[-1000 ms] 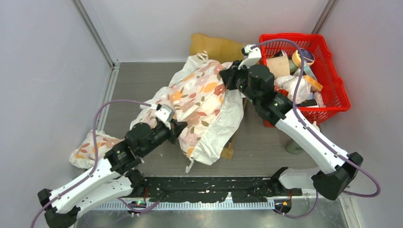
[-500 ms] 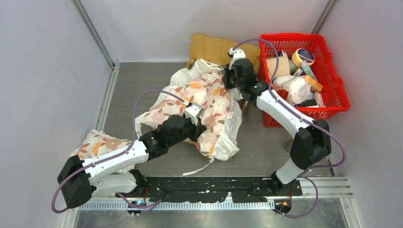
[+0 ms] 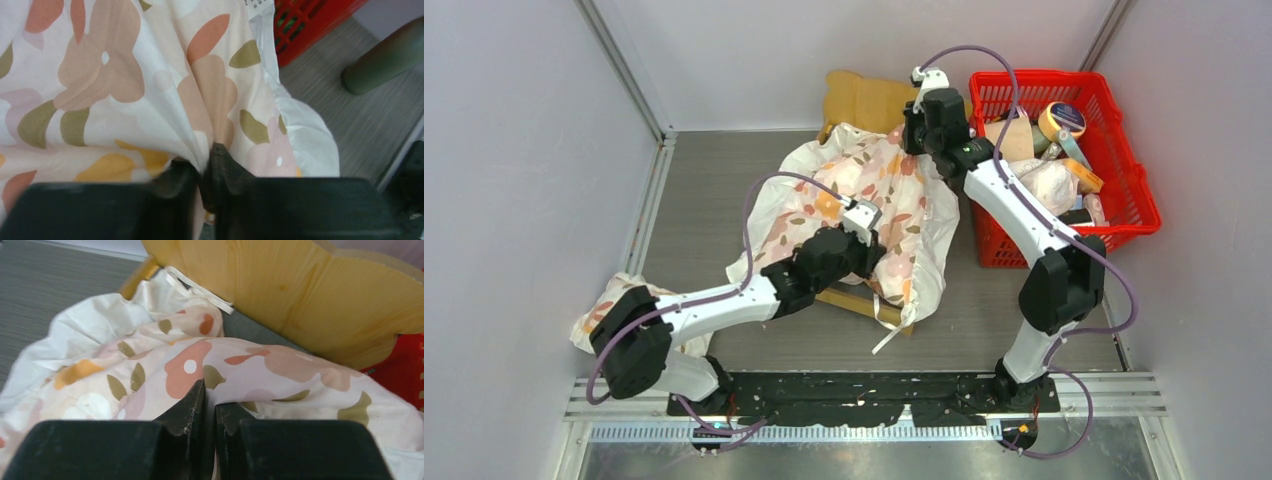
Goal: Set up the pet bed
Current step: Place the mattress on the bed frame, then adjust the mattress on the bed frame.
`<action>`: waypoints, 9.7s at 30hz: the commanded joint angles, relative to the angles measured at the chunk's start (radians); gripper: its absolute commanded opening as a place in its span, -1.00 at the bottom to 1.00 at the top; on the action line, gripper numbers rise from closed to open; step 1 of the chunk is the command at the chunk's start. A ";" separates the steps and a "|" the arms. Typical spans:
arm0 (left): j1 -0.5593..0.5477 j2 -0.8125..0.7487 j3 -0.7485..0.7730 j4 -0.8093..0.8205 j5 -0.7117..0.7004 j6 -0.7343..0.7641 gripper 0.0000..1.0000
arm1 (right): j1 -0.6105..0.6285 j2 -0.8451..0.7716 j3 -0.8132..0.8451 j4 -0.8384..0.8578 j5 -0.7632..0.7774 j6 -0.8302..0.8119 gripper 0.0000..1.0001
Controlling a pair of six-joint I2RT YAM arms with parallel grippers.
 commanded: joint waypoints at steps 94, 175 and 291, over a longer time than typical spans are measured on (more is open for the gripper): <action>0.286 -0.155 0.334 -0.725 0.195 0.241 0.54 | 0.401 -0.820 -0.808 -0.256 -0.132 0.310 0.03; 0.033 0.098 0.628 -0.709 -0.080 -0.309 -1.00 | 0.535 -0.805 -1.037 0.287 0.055 0.435 -0.21; 0.018 0.178 0.512 -0.577 0.029 -0.379 -1.00 | 0.120 -0.532 -0.521 0.067 0.460 -0.341 -0.13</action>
